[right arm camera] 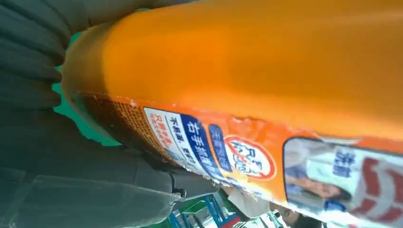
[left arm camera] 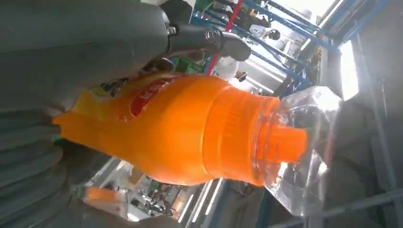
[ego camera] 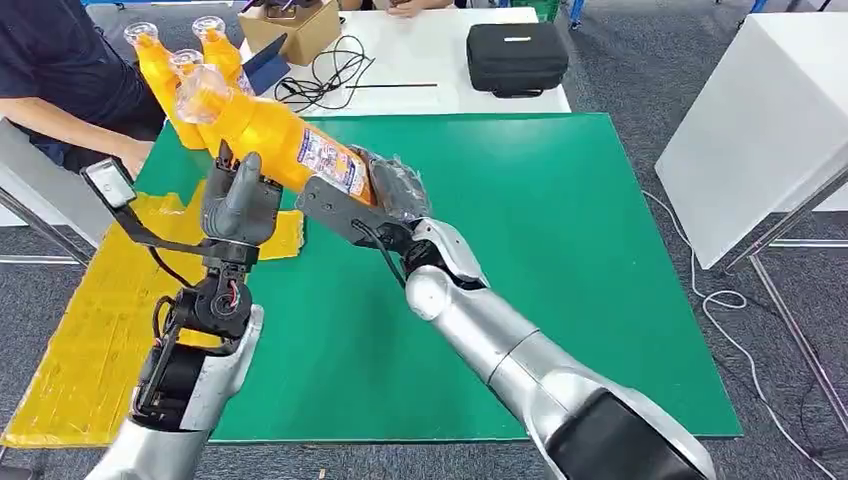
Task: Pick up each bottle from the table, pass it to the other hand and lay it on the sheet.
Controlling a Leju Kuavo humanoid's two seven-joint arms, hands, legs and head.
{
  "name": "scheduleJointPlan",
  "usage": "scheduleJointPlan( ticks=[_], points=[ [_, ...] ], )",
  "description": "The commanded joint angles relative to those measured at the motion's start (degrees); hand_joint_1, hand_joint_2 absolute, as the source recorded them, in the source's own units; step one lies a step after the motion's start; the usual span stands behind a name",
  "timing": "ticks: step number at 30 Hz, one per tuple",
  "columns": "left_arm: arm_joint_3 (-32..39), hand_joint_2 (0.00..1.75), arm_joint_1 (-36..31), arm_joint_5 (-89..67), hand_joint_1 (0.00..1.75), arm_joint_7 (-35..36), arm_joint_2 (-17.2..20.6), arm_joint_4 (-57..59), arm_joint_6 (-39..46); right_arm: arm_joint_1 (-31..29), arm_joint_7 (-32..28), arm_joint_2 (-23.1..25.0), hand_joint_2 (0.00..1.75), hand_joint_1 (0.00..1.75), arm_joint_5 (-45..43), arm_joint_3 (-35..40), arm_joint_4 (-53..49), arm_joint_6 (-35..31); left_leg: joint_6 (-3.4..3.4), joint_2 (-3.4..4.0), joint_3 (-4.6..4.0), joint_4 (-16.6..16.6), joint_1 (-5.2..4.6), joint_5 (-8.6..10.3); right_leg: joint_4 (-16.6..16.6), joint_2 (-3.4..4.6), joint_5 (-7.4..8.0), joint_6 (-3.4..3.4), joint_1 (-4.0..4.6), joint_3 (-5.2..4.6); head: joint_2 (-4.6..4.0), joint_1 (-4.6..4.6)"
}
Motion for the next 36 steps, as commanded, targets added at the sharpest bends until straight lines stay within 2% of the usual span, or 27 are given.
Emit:
scheduleJointPlan(
  ticks=[1, 8, 15, 17, 22, 34, 35, 36],
  points=[
    [-2.98, 1.75, -1.49, -0.28, 0.0, 0.5, -1.0, -0.02, 0.14, -2.69, 1.88, -0.61, 1.75, 1.75, 1.45, 2.8, 2.75, 2.22, 0.01, -0.12, 0.11, 0.05, 0.02, -0.07, 0.0, -0.21, -0.09, 0.11, 0.02, 0.19, 0.0, 0.0],
    [-2.6, 1.75, -1.68, -0.76, 0.0, 0.78, -1.15, 0.46, 0.79, -1.5, 10.37, -0.61, 1.75, 1.75, 4.98, 17.07, -5.22, 4.44, 0.01, 0.03, 0.1, 0.02, 0.02, -0.1, -0.01, -0.04, -0.08, 0.1, 0.03, 0.13, 0.0, 0.0],
    [-1.05, 1.75, -2.34, -2.76, 0.0, 0.87, -0.78, 1.15, 1.84, -1.16, 15.21, -0.61, 1.75, 1.75, 9.9, 26.2, -12.08, 6.25, 0.0, 0.0, 0.15, 0.07, 0.06, -0.15, 0.0, -0.12, -0.14, 0.12, 0.06, 0.22, 0.0, 0.02],
    [-0.5, 1.75, -2.71, -3.62, 0.0, 1.32, -0.73, 1.2, 2.41, -0.83, 16.97, -0.61, 1.75, 1.75, 11.39, 27.39, -12.69, 7.08, 0.0, 0.03, 0.1, 0.04, 0.06, -0.11, -0.02, -0.06, -0.09, 0.1, 0.06, 0.15, 0.0, 0.0],
    [0.25, 1.75, -2.92, -4.34, 0.0, 1.32, 0.82, 1.34, 2.75, 0.35, 15.14, -0.61, 1.75, 1.75, 10.73, 27.49, -11.26, 7.81, 0.0, -0.02, 0.05, -0.03, 0.06, -0.03, -0.07, -0.09, -0.05, 0.07, 0.06, 0.11, 0.0, 0.0],
    [0.97, 1.75, -2.15, -4.2, 0.0, 1.14, 1.27, 0.98, 2.88, 0.81, 14.44, -0.61, 1.75, 1.75, 10.67, 27.56, -11.12, 7.9, -0.01, 0.03, 0.02, -0.05, 0.04, -0.02, -0.07, -0.06, -0.04, 0.05, 0.04, 0.07, 0.0, -0.02],
    [0.97, 1.75, -2.15, -4.2, 0.0, 1.14, 1.27, 0.98, 2.88, 0.81, 14.44, -0.61, 1.75, 1.75, 10.67, 27.56, -11.12, 7.9, -0.01, -0.02, 0.25, -0.02, 0.09, -0.15, -0.1, -0.18, -0.16, 0.13, 0.09, 0.36, 0.0, 0.0],
    [0.97, 1.75, -2.15, -4.2, 0.0, 1.14, 1.27, 0.98, 2.88, 0.81, 14.44, -0.61, 1.75, 1.75, 10.67, 27.56, -11.12, 7.9, -0.01, 0.0, 0.04, -0.04, 0.05, -0.03, -0.07, -0.1, -0.06, 0.06, 0.05, 0.11, 0.0, -0.02]
  ],
)
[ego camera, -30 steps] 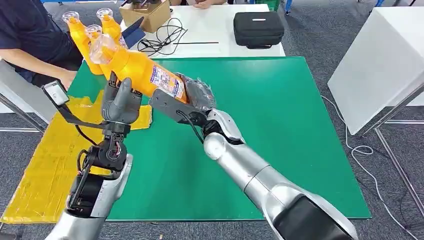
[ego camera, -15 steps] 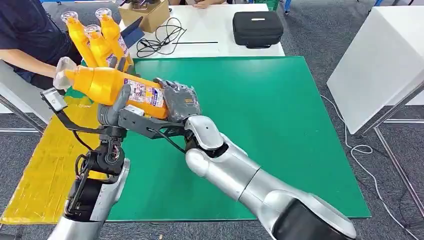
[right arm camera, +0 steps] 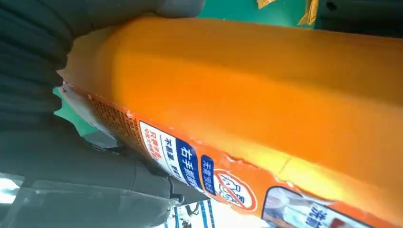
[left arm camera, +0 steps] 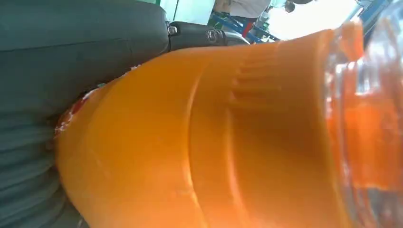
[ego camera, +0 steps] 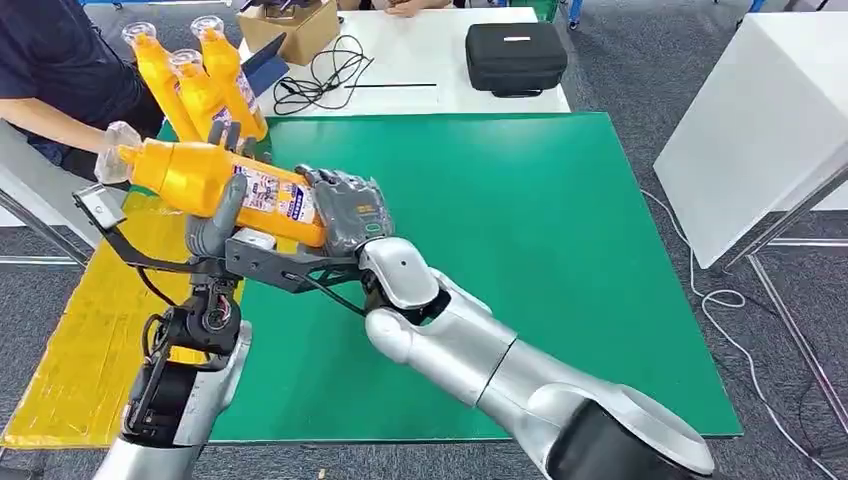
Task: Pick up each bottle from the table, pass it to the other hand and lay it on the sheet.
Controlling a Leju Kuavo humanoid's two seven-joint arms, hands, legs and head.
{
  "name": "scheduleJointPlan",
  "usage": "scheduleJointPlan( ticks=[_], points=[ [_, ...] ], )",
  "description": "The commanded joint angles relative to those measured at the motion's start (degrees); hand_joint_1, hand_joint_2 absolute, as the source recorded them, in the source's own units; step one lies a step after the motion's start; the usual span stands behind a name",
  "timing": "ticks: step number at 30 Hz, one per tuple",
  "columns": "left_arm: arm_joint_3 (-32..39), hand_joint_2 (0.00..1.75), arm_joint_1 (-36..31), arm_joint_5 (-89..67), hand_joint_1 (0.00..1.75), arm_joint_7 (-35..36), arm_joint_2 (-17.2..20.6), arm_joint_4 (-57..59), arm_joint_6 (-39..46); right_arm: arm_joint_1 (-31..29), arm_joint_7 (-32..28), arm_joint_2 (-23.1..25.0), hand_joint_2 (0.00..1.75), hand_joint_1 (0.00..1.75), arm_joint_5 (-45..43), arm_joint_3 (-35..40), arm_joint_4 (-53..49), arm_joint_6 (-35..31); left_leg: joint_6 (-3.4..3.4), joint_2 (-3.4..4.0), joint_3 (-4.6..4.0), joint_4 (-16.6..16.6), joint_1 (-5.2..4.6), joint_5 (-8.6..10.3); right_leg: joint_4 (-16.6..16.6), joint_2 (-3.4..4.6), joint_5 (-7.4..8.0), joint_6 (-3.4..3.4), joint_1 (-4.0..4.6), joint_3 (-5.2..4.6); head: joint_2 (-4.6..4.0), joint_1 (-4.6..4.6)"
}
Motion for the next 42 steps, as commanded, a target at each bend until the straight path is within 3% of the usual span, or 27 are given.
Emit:
scheduleJointPlan(
  ticks=[1, 3, 4, 5, 33, 35, 36, 42],
  points=[
    [-1.52, 1.75, -5.65, -0.4, 0.0, 0.64, 0.42, 1.53, 0.21, 1.89, -1.83, -0.48, 1.75, 1.75, 0.42, 8.15, -1.07, 3.18, -0.01, -0.16, 0.2, -0.01, 0.07, -0.08, -0.09, -0.25, -0.1, 0.1, 0.07, 0.3, 0.0, 0.02],
    [-1.48, 1.75, -5.47, -0.36, 0.0, 0.47, 0.45, 1.32, 0.33, 1.84, -2.0, -0.48, 1.75, 1.75, 0.44, 8.08, -1.28, 3.28, 0.0, -0.15, 0.2, -0.01, 0.06, -0.08, -0.09, -0.24, -0.1, 0.1, 0.05, 0.3, 0.0, 0.0],
    [-1.17, 1.75, -5.35, -0.27, 1.62, 0.31, 0.82, 1.33, 0.45, 2.01, -2.11, -0.48, 1.75, 1.75, 0.27, 8.0, -1.39, 3.47, 0.0, -0.13, 0.11, -0.02, 0.03, -0.03, -0.07, -0.2, -0.06, 0.08, 0.03, 0.18, 0.0, -0.02],
    [-0.94, 1.75, -5.37, -0.15, 1.75, 0.1, 1.1, 1.35, 0.48, 2.13, -2.27, -0.48, 1.75, 1.75, -0.06, 7.97, -1.45, 3.7, 0.0, -0.14, 0.2, -0.01, 0.05, -0.08, -0.08, -0.23, -0.1, 0.1, 0.05, 0.29, 0.0, 0.0],
    [1.19, 1.75, -2.78, 1.22, 1.75, -2.45, 4.79, -1.2, 1.9, 2.08, -1.36, -0.48, 1.75, 1.75, -3.97, 7.35, 0.09, 3.78, 0.0, -0.07, 0.27, -0.03, 0.06, -0.11, -0.1, -0.16, -0.11, 0.11, 0.06, 0.35, 0.0, 0.0],
    [2.54, 1.75, -1.51, 0.25, 1.75, -2.62, 5.9, -1.27, 1.88, 3.45, -6.37, -0.48, 1.75, 0.0, -6.9, 2.75, 2.68, 2.42, -0.01, -0.06, 0.23, -0.08, 0.05, -0.05, -0.13, -0.14, -0.06, 0.08, 0.05, 0.29, 0.0, 0.0],
    [3.48, 1.75, -0.64, 0.2, 1.75, -2.75, 6.47, -1.22, 1.48, 3.76, -8.56, -0.48, 0.0, 0.0, -7.62, 0.01, 4.31, 2.42, -0.01, -0.05, 0.18, -0.09, 0.03, -0.03, -0.12, -0.1, -0.03, 0.06, 0.04, 0.23, 0.0, -0.02],
    [4.13, 1.75, -0.25, 0.35, 1.75, -2.98, 6.48, -1.01, 0.59, 3.77, -10.05, -0.48, 0.0, 0.0, -7.08, -1.52, 5.01, 2.81, -0.01, -0.15, 0.23, -0.03, 0.03, -0.08, -0.06, -0.22, -0.12, 0.1, 0.03, 0.29, 0.0, 0.0]
  ],
)
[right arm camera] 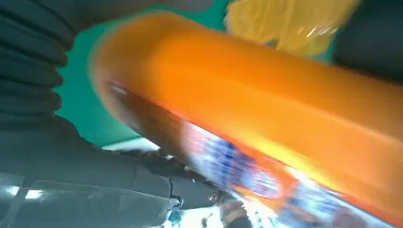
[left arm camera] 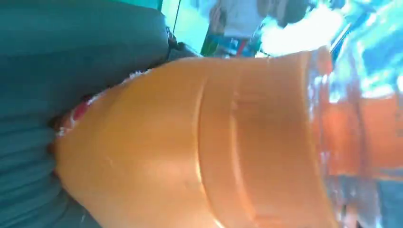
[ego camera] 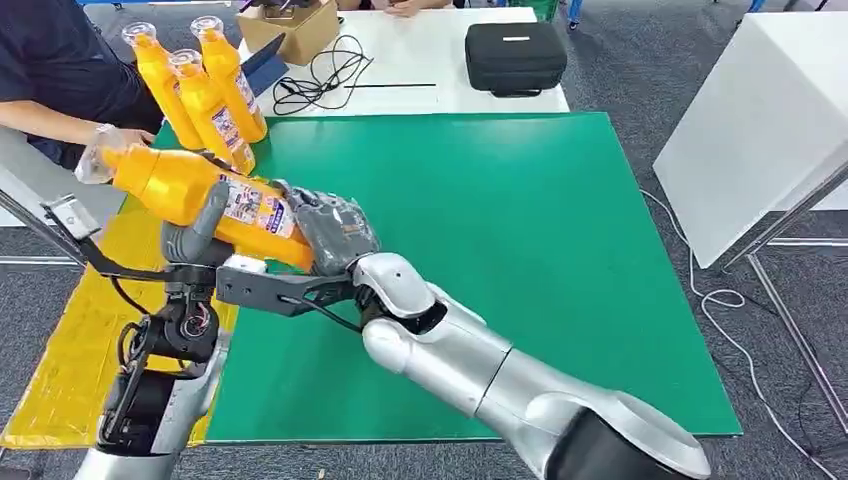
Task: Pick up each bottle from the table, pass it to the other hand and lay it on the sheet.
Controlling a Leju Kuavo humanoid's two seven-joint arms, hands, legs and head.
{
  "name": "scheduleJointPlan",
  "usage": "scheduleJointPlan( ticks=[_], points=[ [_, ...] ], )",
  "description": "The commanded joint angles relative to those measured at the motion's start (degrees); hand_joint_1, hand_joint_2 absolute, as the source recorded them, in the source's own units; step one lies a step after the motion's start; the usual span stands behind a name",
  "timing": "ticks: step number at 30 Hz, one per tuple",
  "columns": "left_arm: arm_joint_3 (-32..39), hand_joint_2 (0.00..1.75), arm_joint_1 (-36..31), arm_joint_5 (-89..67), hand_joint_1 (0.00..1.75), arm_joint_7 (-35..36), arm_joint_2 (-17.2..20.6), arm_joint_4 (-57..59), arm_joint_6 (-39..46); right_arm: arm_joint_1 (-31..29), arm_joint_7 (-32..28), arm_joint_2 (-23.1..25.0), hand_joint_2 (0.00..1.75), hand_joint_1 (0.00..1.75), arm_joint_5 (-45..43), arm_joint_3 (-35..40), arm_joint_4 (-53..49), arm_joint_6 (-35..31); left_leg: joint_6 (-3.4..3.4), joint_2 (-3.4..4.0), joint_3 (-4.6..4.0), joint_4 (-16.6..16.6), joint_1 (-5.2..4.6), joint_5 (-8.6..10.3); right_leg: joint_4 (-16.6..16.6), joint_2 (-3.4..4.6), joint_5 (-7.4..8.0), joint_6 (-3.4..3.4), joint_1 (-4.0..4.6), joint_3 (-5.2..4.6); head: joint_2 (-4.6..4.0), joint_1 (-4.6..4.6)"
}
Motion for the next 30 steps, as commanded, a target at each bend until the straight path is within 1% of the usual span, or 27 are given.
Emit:
scheduleJointPlan(
  ticks=[1, 2, 3, 4, 5, 6, 7, 8, 9, 10, 12, 13, 14, 15, 17, 18, 20, 21, 22, 24, 25, 26, 27, 28, 29, 30],
  points=[
    [3.7, 1.75, -0.75, -0.85, 1.75, -0.72, 2.07, 0.3, 0.24, 2.95, -2.57, -0.37, 0.0, 0.0, -1.93, -6.48, 4.29, 1.43, 0.0, -0.24, 0.2, 0.0, 0.05, -0.07, -0.07, -0.32, -0.12, 0.1, 0.05, 0.31, 0.0, 0.02],
    [5.66, 1.75, 1.47, -1.3, 1.75, -1.23, 2.71, -1.0, 0.44, 4.05, -5.25, -1.36, 0.0, 0.0, -2.68, -10.12, 3.3, 2.07, 0.0, -0.13, 0.14, -0.05, 0.04, -0.03, -0.09, -0.12, -0.03, 0.07, 0.03, 0.19, 0.0, 0.02],
    [8.41, 1.75, 4.61, -2.01, 1.75, -1.62, 3.13, -2.69, -0.17, 5.7, -6.83, -3.76, 0.0, 0.0, -2.68, -13.87, 0.78, 3.12, 0.01, -0.11, 0.27, -0.04, 0.06, -0.1, -0.12, -0.14, -0.08, 0.12, 0.06, 0.35, 0.0, 0.04],
    [10.58, 1.75, 6.64, -2.83, 1.75, -1.89, 3.0, -3.6, -1.08, 7.31, -7.53, -5.44, 0.0, 0.0, -2.74, -17.03, -1.3, 3.89, 0.02, 0.0, 0.22, -0.1, 0.01, -0.05, -0.13, -0.01, -0.02, 0.09, 0.01, 0.25, 0.0, 0.0],
    [13.18, 1.75, 9.12, -4.83, 1.75, -2.36, 2.66, -4.66, -1.79, 9.27, -9.83, -7.72, 0.0, 0.0, -3.18, -20.72, -3.87, 5.01, 0.02, 0.03, 0.28, -0.13, 0.03, -0.07, -0.19, 0.04, -0.01, 0.09, 0.03, 0.34, 0.0, 0.04],
    [15.22, 1.75, 10.19, -6.2, 1.75, -2.38, 2.14, -4.8, -1.95, 10.51, -11.06, -8.92, 0.0, 0.0, -3.8, -23.97, -5.46, 5.58, 0.03, 0.06, 0.34, -0.17, 0.05, -0.08, -0.26, 0.02, -0.01, 0.12, 0.05, 0.43, 0.0, 0.04],
    [16.75, 1.75, 10.58, -6.55, 1.75, -2.09, 1.99, -4.33, -2.51, 11.16, -12.6, -9.86, 0.0, 0.0, -5.22, -26.84, -6.89, 6.69, 0.04, 0.12, 0.49, -0.18, 0.06, -0.15, -0.3, 0.02, -0.06, 0.16, 0.06, 0.58, 0.0, 0.0],
    [18.18, 1.75, 10.49, -6.67, 1.75, -1.68, 1.94, -3.42, -2.93, 11.12, -13.57, -10.69, 0.0, 0.0, -5.6, -28.72, -8.18, 7.34, 0.03, -0.03, 0.22, -0.11, 0.03, -0.05, -0.19, -0.08, -0.04, 0.09, 0.03, 0.31, 0.0, 0.02],
    [19.31, 1.75, 10.0, -7.74, 1.75, -1.81, 2.06, -2.47, -3.22, 10.97, -13.97, -10.9, 0.0, 0.0, -5.96, -30.74, -9.48, 7.41, 0.04, -0.14, 0.23, -0.07, 0.03, -0.08, -0.17, -0.22, -0.09, 0.13, 0.03, 0.37, 0.0, 0.04],
    [20.46, 1.75, 8.85, -10.6, 1.75, -2.05, 2.18, -1.14, -2.89, 10.56, -14.89, -10.94, 0.0, 0.0, -6.31, -32.43, -11.09, 8.03, 0.02, -0.23, 0.07, 0.0, 0.0, -0.04, -0.06, -0.22, -0.07, 0.09, 0.0, 0.16, 0.0, 0.02],
    [20.49, 1.75, 5.8, -23.99, 1.75, -5.78, 3.03, 1.17, 3.4, 10.28, -14.96, -10.86, 0.0, 0.0, -6.5, -33.77, -13.65, 8.84, 0.02, -0.33, 0.06, 0.12, 0.0, -0.11, 0.04, -0.34, -0.14, 0.13, -0.01, 0.2, 0.0, 0.04],
    [19.8, 1.75, 2.94, -36.18, 1.75, -8.78, 3.04, 3.23, 10.78, 10.75, -14.99, -11.17, 0.0, 0.0, -6.52, -34.25, -15.88, 9.03, 0.03, -0.34, 0.13, 0.16, 0.03, -0.15, 0.03, -0.38, -0.17, 0.17, 0.03, 0.3, 0.0, 0.04],
    [18.71, 1.75, 1.47, -43.75, 1.75, -10.27, 3.55, 4.79, 15.82, 11.26, -14.99, -11.63, 0.0, 0.0, -6.51, -34.23, -17.35, 9.08, 0.0, -0.36, -0.09, 0.09, 0.02, -0.02, 0.03, -0.36, -0.08, 0.09, 0.01, 0.06, 0.0, 0.02],
    [17.19, 1.75, 0.61, -53.4, 1.75, -10.78, 4.18, 6.75, 22.0, 12.28, -15.68, -12.28, 0.0, 0.0, -7.16, -34.38, -18.92, 9.14, 0.0, -0.48, -0.04, 0.12, 0.02, -0.03, 0.05, -0.5, -0.12, 0.11, 0.02, 0.15, 0.0, 0.04],
    [13.58, 1.75, 1.3, -71.22, 1.75, -11.6, 5.8, 12.37, 32.84, 16.11, -17.11, -14.85, 0.0, 0.0, -8.07, -34.52, -23.08, 8.85, -0.01, -0.6, 0.04, 0.01, 0.02, 0.02, -0.06, -0.62, -0.11, 0.08, 0.01, 0.22, 0.0, 0.02],
    [12.93, 1.75, 1.79, -72.42, 1.75, -11.89, 6.04, 13.9, 33.82, 17.01, -17.48, -15.56, 0.0, 0.0, -8.49, -34.5, -23.83, 8.95, -0.01, -0.73, 0.22, -0.08, 0.05, 0.03, -0.2, -0.77, -0.13, 0.1, 0.04, 0.45, 0.0, 0.04],
    [9.65, 1.75, 1.73, -80.4, 1.75, -11.87, 7.6, 20.47, 39.44, 18.18, -18.17, -17.35, 0.0, 0.0, -9.75, -34.17, -24.94, 8.96, 0.0, -0.73, 0.59, -0.19, 0.07, -0.06, -0.37, -0.86, -0.21, 0.21, 0.05, 0.86, 0.0, 0.0],
    [11.0, 1.75, 1.01, -89.53, 1.75, -11.06, 6.65, 23.45, 40.26, 18.34, -18.64, -17.89, 0.0, 0.0, -11.04, -34.27, -25.16, 8.86, 0.02, -0.62, 0.4, -0.27, -0.05, 0.06, -0.32, -0.62, -0.09, 0.1, -0.06, 0.58, 0.0, 0.0],
    [14.31, 1.75, 0.64, -96.91, 1.75, -13.04, 4.24, 24.81, 40.26, 18.49, -18.93, -18.38, 0.0, 0.0, -11.79, -34.3, -25.53, 8.67, 0.03, -0.65, 0.52, -0.31, -0.03, 0.04, -0.4, -0.69, -0.11, 0.14, -0.05, 0.7, 0.0, 0.06],
    [19.88, 1.75, -0.15, -111.96, 1.75, -14.76, 0.86, 26.6, 40.26, 19.23, -19.42, -19.23, 0.0, 0.0, -12.98, -34.36, -26.77, 8.55, 0.06, -0.58, 0.49, -0.17, -0.06, -0.04, -0.28, -0.6, -0.15, 0.18, -0.07, 0.69, 0.0, 0.0],
    [20.94, 1.75, -0.26, -116.25, 1.75, -14.8, 0.22, 26.89, 40.26, 19.59, -19.45, -19.63, 0.0, 0.0, -13.13, -34.2, -27.28, 8.52, 0.04, -0.35, 0.28, -0.08, -0.04, -0.03, -0.18, -0.33, -0.07, 0.13, -0.04, 0.4, 0.0, 0.02],
    [19.31, 1.75, -0.23, -124.18, 1.75, -10.88, 1.3, 27.52, 40.26, 20.21, -19.57, -20.02, 0.0, 0.0, -13.39, -34.18, -28.1, 8.42, 0.05, -0.35, 0.33, -0.06, -0.01, -0.07, -0.22, -0.38, -0.09, 0.17, -0.01, 0.49, 0.0, 0.04],
    [16.07, 1.75, -0.12, -127.0, 1.75, -7.57, 2.64, 27.92, 40.26, 20.92, -19.61, -20.58, 0.0, 0.0, -13.48, -34.02, -29.02, 8.39, 0.06, -0.36, 0.37, -0.04, -0.02, -0.09, -0.21, -0.42, -0.13, 0.2, -0.02, 0.55, 0.0, 0.02],
    [9.65, 1.75, -0.55, -129.98, 1.75, -1.12, 5.89, 30.61, 40.26, 21.67, -19.67, -21.35, 0.0, 0.0, -13.46, -33.73, -29.86, 8.28, 0.02, -0.33, 0.21, -0.07, -0.08, 0.0, -0.14, -0.34, -0.07, 0.11, -0.08, 0.31, 0.0, 0.04],
    [7.54, 1.75, -0.85, -129.98, 1.75, 0.81, 6.6, 31.76, 40.26, 22.39, -19.97, -21.87, 0.0, 0.0, -13.6, -33.69, -30.4, 7.96, 0.02, -0.53, 0.29, -0.1, -0.07, 0.0, -0.2, -0.56, -0.12, 0.13, -0.06, 0.47, 0.0, 0.04],
    [6.18, 1.75, -1.34, -129.98, 1.75, 1.95, 7.07, 34.05, 40.26, 23.11, -20.32, -22.33, 0.0, 0.0, -13.39, -33.92, -31.15, 7.62, 0.01, -0.54, 0.33, -0.09, -0.06, -0.03, -0.2, -0.58, -0.14, 0.14, -0.05, 0.53, 0.0, 0.02]
  ],
)
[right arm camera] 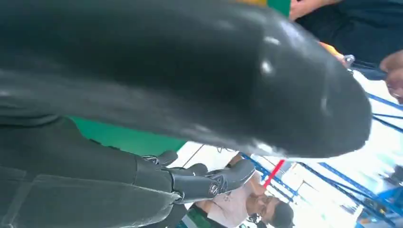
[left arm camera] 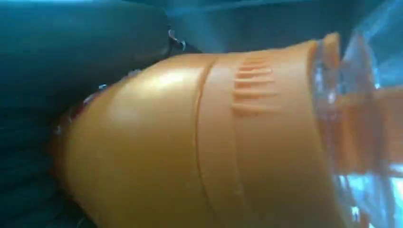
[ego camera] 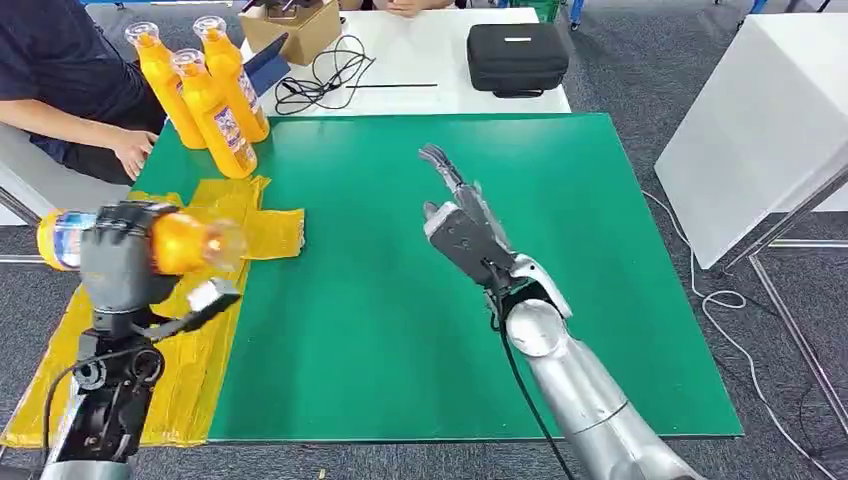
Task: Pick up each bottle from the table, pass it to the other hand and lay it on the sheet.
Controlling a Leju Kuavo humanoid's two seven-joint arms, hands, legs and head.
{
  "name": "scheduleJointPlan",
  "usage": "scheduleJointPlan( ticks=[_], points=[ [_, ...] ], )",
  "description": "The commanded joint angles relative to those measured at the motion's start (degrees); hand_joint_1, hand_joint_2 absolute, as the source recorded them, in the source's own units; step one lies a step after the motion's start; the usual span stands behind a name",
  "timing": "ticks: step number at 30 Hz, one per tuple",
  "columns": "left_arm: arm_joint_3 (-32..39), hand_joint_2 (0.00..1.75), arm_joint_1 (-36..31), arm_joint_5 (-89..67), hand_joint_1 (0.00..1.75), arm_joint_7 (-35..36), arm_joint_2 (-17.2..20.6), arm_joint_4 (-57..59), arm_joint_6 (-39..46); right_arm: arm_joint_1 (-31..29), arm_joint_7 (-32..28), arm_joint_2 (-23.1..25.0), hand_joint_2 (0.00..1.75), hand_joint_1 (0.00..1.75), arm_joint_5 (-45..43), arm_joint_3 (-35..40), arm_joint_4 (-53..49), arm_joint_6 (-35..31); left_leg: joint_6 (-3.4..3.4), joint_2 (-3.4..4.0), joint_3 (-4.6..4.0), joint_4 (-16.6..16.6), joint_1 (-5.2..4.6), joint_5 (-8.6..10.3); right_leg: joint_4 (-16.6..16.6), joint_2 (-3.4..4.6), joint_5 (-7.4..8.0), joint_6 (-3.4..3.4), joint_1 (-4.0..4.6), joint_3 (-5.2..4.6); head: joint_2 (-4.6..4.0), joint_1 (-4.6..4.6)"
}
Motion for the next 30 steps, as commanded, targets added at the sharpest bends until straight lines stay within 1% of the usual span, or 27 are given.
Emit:
scheduleJointPlan(
  ticks=[1, 2, 3, 4, 5, 6, 7, 9, 10, 11, 12, 13, 14, 15, 17, 18, 20, 22, 23, 24, 25, 26, 27, 28, 29, 30],
  points=[
    [-10.02, 1.75, -4.91, -15.4, 1.75, 15.0, 2.88, 17.83, 0.81, 4.1, -1.03, -7.35, 0.0, 0.0, -0.82, -0.08, -7.04, -0.82, 0.01, -0.24, 0.16, -0.08, -0.01, 0.01, -0.1, -0.31, -0.07, 0.08, -0.01, 0.26, 0.0, 0.0],
    [-13.92, 1.75, -3.91, -12.77, 1.75, 17.79, 6.02, 17.85, 0.81, 5.91, -1.73, -8.58, 0.0, 0.0, -1.1, -1.07, -9.46, 0.15, 0.01, -0.35, 0.26, -0.11, -0.02, -0.01, -0.12, -0.44, -0.13, 0.11, -0.02, 0.39, 0.0, -0.02],
    [-15.25, 1.75, -5.41, -14.11, 1.75, 19.4, 4.71, 21.16, 0.81, 6.4, -2.09, -8.42, 0.0, 0.0, -0.44, -0.4, -8.72, -0.45, 0.0, -0.36, 0.29, -0.11, 0.01, -0.04, -0.14, -0.46, -0.15, 0.11, 0.01, 0.44, 0.0, -0.02],
    [-15.25, 1.75, -5.41, -14.11, 1.75, 19.4, 4.71, 21.16, 0.81, 6.4, -2.09, -8.42, 0.0, 0.0, -0.44, -0.4, -8.72, -0.45, 0.0, -0.29, 0.18, -0.11, -0.01, 0.01, -0.11, -0.35, -0.09, 0.07, -0.02, 0.29, 0.0, -0.02],
    [-15.02, 1.75, -4.69, -12.52, 1.75, 18.1, 6.01, 20.99, 0.81, 6.82, -2.04, -8.76, 0.0, 0.0, -0.42, -0.17, -8.81, -0.74, 0.0, -0.32, 0.29, -0.11, 0.0, -0.04, -0.14, -0.42, -0.13, 0.11, 0.0, 0.41, 0.0, -0.02],
    [-15.02, 1.75, -4.69, -12.52, 1.75, 18.1, 6.01, 20.99, 0.81, 6.82, -2.04, -8.76, 0.0, 0.0, -0.42, -0.17, -8.81, -0.74, 0.0, -0.15, 0.24, -0.08, 0.02, -0.05, -0.11, -0.22, -0.09, 0.08, 0.02, 0.32, 0.0, 0.0],
    [-15.02, 1.75, -4.69, -12.52, 1.75, 18.1, 6.01, 20.99, 0.81, 6.82, -2.04, -8.76, 0.0, 0.0, -0.42, -0.17, -8.81, -0.74, 0.0, -0.12, 0.33, -0.07, 0.04, -0.11, -0.11, -0.21, -0.13, 0.11, 0.03, 0.41, 0.0, -0.04],
    [-15.02, 1.75, -4.69, -12.52, 1.75, 18.1, 6.01, 20.99, 0.81, 6.82, -2.04, -8.76, 0.0, 0.0, -0.42, -0.17, -8.81, -0.74, 0.01, -0.05, 0.14, -0.04, 0.04, -0.06, -0.05, -0.1, -0.06, 0.08, 0.03, 0.2, 0.0, -0.02],
    [-15.02, 1.75, -4.69, -12.52, 1.75, 18.1, 6.01, 20.99, 0.81, 6.82, -2.04, -8.76, 0.0, 0.0, -0.42, -0.17, -8.81, -0.74, 0.01, -0.09, 0.24, -0.04, 0.05, -0.1, -0.07, -0.17, -0.11, 0.11, 0.04, 0.31, 0.0, -0.04],
    [-16.84, 1.75, -5.75, -15.03, 1.75, 19.96, 5.0, 23.31, 0.81, 6.19, -1.98, -9.1, 0.0, 0.0, -0.45, 0.47, -8.68, -0.77, 0.01, -0.06, 0.12, -0.04, 0.02, -0.04, -0.04, -0.11, -0.06, 0.08, 0.02, 0.17, 0.0, -0.02],
    [-17.52, 1.75, -6.02, -15.2, 1.75, 20.0, 5.09, 24.86, 0.81, 6.34, -1.98, -9.28, 0.0, 0.0, -0.53, 0.54, -8.84, -0.92, 0.02, -0.17, 0.25, -0.02, 0.04, -0.09, -0.05, -0.26, -0.13, 0.13, 0.03, 0.35, 0.0, -0.02],
    [-17.52, 1.75, -6.02, -15.2, 1.75, 20.0, 5.09, 24.86, 0.81, 6.34, -1.98, -9.28, 0.0, 0.0, -0.53, 0.54, -8.84, -0.92, 0.02, -0.2, 0.3, -0.02, 0.06, -0.11, -0.08, -0.3, -0.15, 0.16, 0.06, 0.43, 0.0, -0.04],
    [-17.52, 1.75, -6.02, -15.2, 1.75, 20.0, 5.09, 24.86, 0.81, 6.34, -1.98, -9.28, 0.0, 0.0, -0.53, 0.54, -8.84, -0.92, 0.02, -0.09, 0.13, -0.05, 0.02, -0.02, -0.05, -0.15, -0.05, 0.09, 0.01, 0.17, 0.0, -0.02],
    [-17.52, 1.75, -6.02, -15.2, 1.75, 20.0, 5.09, 24.86, 0.81, 6.34, -1.98, -9.28, 0.0, 0.0, -0.53, 0.54, -8.84, -0.92, 0.03, -0.14, 0.25, -0.04, 0.03, -0.07, -0.07, -0.22, -0.1, 0.14, 0.02, 0.34, 0.0, -0.02],
    [-17.52, 1.75, -6.02, -15.2, 1.75, 20.0, 5.09, 24.86, 0.81, 6.34, -1.98, -9.28, 0.0, 0.0, -0.53, 0.54, -8.84, -0.92, 0.02, -0.03, 0.08, -0.04, 0.02, -0.02, -0.03, -0.06, -0.02, 0.07, 0.02, 0.13, 0.0, -0.04],
    [-17.52, 1.75, -6.02, -15.2, 1.75, 20.0, 5.09, 24.86, 0.81, 6.34, -1.98, -9.28, 0.0, 0.0, -0.53, 0.54, -8.84, -0.92, 0.03, -0.02, 0.2, -0.02, 0.04, -0.09, -0.05, -0.1, -0.07, 0.13, 0.04, 0.28, 0.0, 0.0],
    [-17.52, 1.75, -6.02, -15.2, 1.75, 20.0, 5.09, 24.86, 0.81, 6.34, -1.98, -9.28, 0.0, 0.0, -0.53, 0.54, -8.84, -0.92, 0.01, -0.04, 0.09, -0.04, 0.03, -0.03, -0.03, -0.08, -0.04, 0.07, 0.02, 0.15, 0.0, -0.02],
    [-17.52, 1.75, -6.02, -15.2, 1.75, 20.0, 5.09, 24.86, 0.81, 6.34, -1.98, -9.28, 0.0, 0.0, -0.53, 0.54, -8.84, -0.92, 0.01, -0.09, 0.17, -0.02, 0.02, -0.07, -0.03, -0.16, -0.1, 0.1, 0.02, 0.25, 0.0, -0.02],
    [-19.34, 1.75, -10.17, -15.26, 1.75, 20.94, 4.26, 29.99, 0.81, 6.85, -1.84, -8.77, 0.0, 0.0, -0.43, -0.07, -8.87, -1.29, 0.0, -0.08, 0.13, -0.02, 0.03, -0.05, -0.04, -0.14, -0.07, 0.08, 0.02, 0.22, 0.0, 0.0],
    [-21.44, 1.75, -7.24, -13.8, 1.75, 22.05, 6.16, 27.7, 0.81, 7.39, -2.28, -9.29, 0.0, 0.0, -0.45, 0.48, -9.73, -1.11, 0.0, -0.08, 0.22, 0.0, 0.04, -0.11, -0.03, -0.17, -0.12, 0.11, 0.04, 0.32, 0.0, -0.02],
    [-21.67, 1.75, -6.9, -14.91, 1.75, 22.47, 6.17, 28.09, 0.81, 7.09, -2.29, -9.96, 0.0, 0.0, -0.41, 0.67, -9.6, -1.09, 0.0, -0.21, 0.09, -0.01, 0.05, -0.02, -0.03, -0.28, -0.08, 0.08, 0.04, 0.22, 0.0, -0.02],
    [-21.44, 1.75, -7.1, -14.03, 1.75, 21.68, 5.96, 29.19, 0.81, 7.3, -2.28, -10.22, 0.0, 0.0, -0.63, 0.74, -9.76, -1.21, 0.0, -0.25, 0.21, 0.03, 0.07, -0.08, -0.04, -0.35, -0.14, 0.12, 0.07, 0.35, 0.0, -0.04],
    [-20.83, 1.75, -7.35, -12.97, 1.75, 20.69, 5.74, 30.42, 0.81, 7.55, -2.31, -10.73, 0.0, 0.0, -0.7, 0.99, -9.86, -1.26, 0.01, -0.05, 0.26, -0.06, 0.02, -0.08, -0.08, -0.13, -0.09, 0.11, 0.01, 0.3, 0.0, 0.0],
    [-19.96, 1.75, -7.56, -12.12, 1.75, 19.4, 5.4, 31.68, 0.81, 7.53, -2.3, -11.07, 0.0, 0.0, -0.76, 1.23, -9.69, -1.3, 0.01, -0.02, 0.4, -0.09, 0.03, -0.13, -0.13, -0.12, -0.12, 0.14, 0.03, 0.48, 0.0, -0.02],
    [-19.85, 1.75, -7.62, -11.92, 1.75, 19.08, 5.37, 32.22, 0.81, 7.56, -2.3, -11.08, 0.0, 0.0, -0.85, 1.21, -9.59, -1.38, 0.01, 0.0, 0.24, -0.1, 0.0, -0.06, -0.08, -0.06, -0.06, 0.09, 0.0, 0.3, 0.0, -0.07],
    [-18.42, 1.75, -8.0, -11.31, 1.75, 17.78, 4.74, 33.99, 0.81, 7.47, -2.3, -11.17, 0.0, 0.0, -1.08, 1.37, -9.22, -1.53, 0.02, 0.02, 0.32, -0.07, 0.02, -0.12, -0.09, -0.06, -0.1, 0.12, 0.01, 0.39, 0.0, -0.02]
  ],
)
